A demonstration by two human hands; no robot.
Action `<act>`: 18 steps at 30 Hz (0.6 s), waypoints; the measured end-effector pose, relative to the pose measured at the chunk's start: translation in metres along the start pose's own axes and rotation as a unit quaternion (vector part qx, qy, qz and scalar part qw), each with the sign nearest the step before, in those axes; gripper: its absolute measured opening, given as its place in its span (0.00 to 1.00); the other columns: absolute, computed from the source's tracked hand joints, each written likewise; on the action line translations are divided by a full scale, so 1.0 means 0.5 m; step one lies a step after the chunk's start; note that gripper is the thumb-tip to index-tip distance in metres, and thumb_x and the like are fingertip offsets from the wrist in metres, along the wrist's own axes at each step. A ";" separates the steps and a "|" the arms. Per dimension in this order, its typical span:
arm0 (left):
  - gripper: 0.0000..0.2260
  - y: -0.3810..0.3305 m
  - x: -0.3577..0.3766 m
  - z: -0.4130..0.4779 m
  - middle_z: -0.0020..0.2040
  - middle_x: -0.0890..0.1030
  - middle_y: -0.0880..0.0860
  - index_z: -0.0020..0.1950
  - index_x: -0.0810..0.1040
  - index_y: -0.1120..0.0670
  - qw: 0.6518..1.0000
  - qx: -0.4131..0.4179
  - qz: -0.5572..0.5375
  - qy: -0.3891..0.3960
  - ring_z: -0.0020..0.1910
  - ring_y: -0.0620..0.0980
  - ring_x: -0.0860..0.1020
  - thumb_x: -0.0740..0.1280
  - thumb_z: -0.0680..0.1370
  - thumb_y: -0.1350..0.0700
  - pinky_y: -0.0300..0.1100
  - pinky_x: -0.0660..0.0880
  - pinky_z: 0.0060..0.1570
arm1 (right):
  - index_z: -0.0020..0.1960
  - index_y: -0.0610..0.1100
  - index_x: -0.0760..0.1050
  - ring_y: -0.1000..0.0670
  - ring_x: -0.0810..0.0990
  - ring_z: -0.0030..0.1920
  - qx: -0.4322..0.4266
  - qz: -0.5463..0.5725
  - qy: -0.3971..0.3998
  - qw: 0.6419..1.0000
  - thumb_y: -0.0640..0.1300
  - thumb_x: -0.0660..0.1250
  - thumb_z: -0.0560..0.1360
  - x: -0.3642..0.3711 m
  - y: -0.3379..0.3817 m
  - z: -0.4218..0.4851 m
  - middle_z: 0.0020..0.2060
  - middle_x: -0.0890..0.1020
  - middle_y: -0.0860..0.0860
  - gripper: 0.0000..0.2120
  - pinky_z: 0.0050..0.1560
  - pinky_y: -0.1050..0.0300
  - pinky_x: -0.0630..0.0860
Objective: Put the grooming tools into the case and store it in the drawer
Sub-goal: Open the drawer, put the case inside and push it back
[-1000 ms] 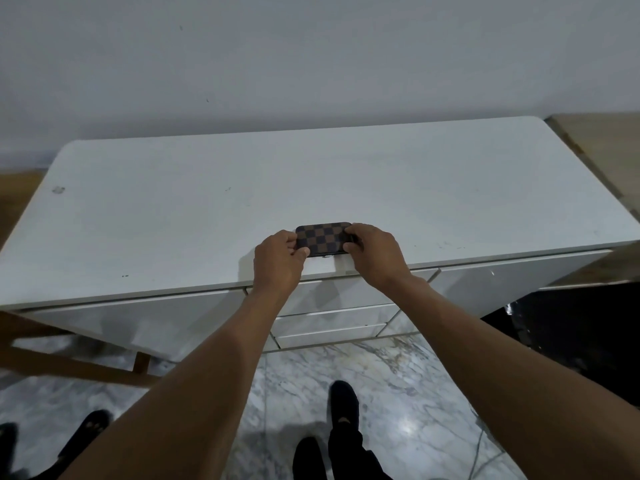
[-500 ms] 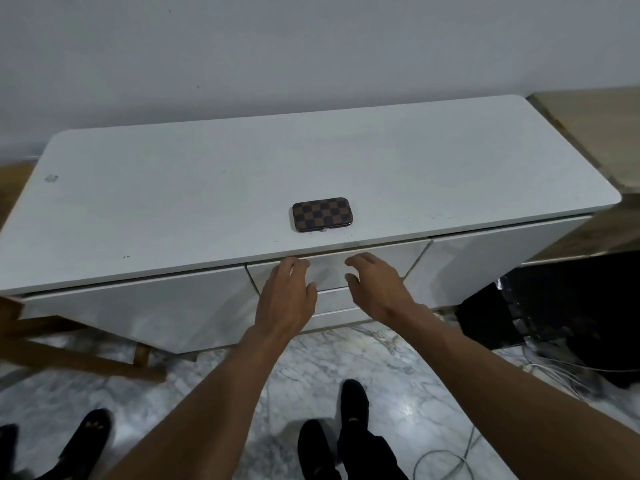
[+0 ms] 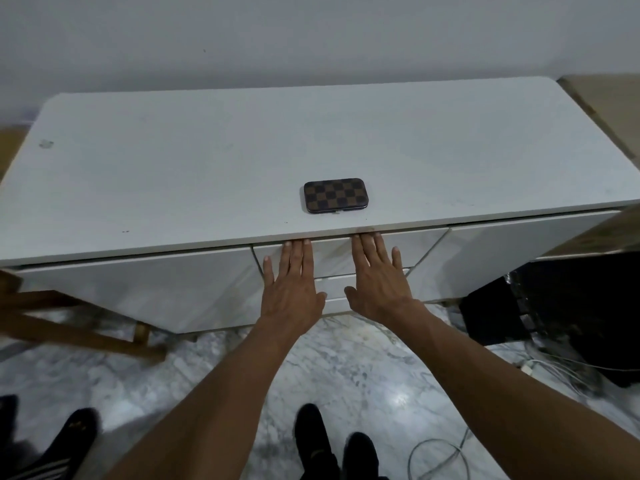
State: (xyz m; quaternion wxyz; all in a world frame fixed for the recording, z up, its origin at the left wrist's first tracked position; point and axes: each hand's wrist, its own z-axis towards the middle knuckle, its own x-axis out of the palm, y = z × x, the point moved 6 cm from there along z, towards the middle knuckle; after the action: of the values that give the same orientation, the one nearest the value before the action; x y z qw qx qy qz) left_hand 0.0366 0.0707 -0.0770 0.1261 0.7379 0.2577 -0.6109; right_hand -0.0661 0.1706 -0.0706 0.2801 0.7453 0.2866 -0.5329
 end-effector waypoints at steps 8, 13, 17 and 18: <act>0.42 -0.009 0.013 -0.033 0.79 0.35 0.55 0.78 0.33 0.57 0.999 -0.009 -0.040 0.003 0.78 0.53 0.36 0.57 0.79 0.38 0.57 0.41 0.75 | 0.79 0.44 0.37 0.44 0.38 0.79 -0.015 -0.015 0.006 1.000 0.56 0.60 0.77 -0.002 -0.006 -0.031 0.79 0.40 0.47 0.42 0.76 0.42 0.41; 0.35 -0.034 0.031 -0.105 0.80 0.37 0.53 0.79 0.38 0.56 0.995 -0.032 -0.092 -0.004 0.78 0.51 0.36 0.46 0.81 0.37 0.57 0.42 0.75 | 0.79 0.46 0.40 0.45 0.40 0.79 -0.024 0.025 0.007 0.999 0.60 0.49 0.81 0.015 -0.012 -0.100 0.79 0.42 0.48 0.34 0.77 0.45 0.40; 0.32 -0.054 0.051 -0.181 0.80 0.37 0.51 0.79 0.39 0.55 0.989 -0.044 -0.139 -0.003 0.78 0.48 0.36 0.44 0.82 0.39 0.55 0.44 0.75 | 0.80 0.43 0.43 0.45 0.43 0.79 -0.049 0.058 0.008 0.997 0.53 0.44 0.84 0.019 -0.017 -0.183 0.80 0.47 0.47 0.28 0.77 0.45 0.44; 0.31 -0.059 0.055 -0.199 0.80 0.38 0.51 0.80 0.40 0.55 0.989 -0.043 -0.140 -0.004 0.78 0.48 0.37 0.45 0.82 0.40 0.55 0.45 0.75 | 0.80 0.43 0.44 0.45 0.44 0.79 -0.052 0.061 0.008 0.997 0.52 0.44 0.84 0.021 -0.018 -0.202 0.80 0.47 0.47 0.27 0.77 0.45 0.45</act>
State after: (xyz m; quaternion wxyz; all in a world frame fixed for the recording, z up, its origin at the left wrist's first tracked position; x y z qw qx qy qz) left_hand 0.1075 0.1515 -0.0779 0.0718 0.6861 0.3840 -0.6137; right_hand -0.0057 0.2510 -0.0539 0.3484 0.7499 0.2700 -0.4934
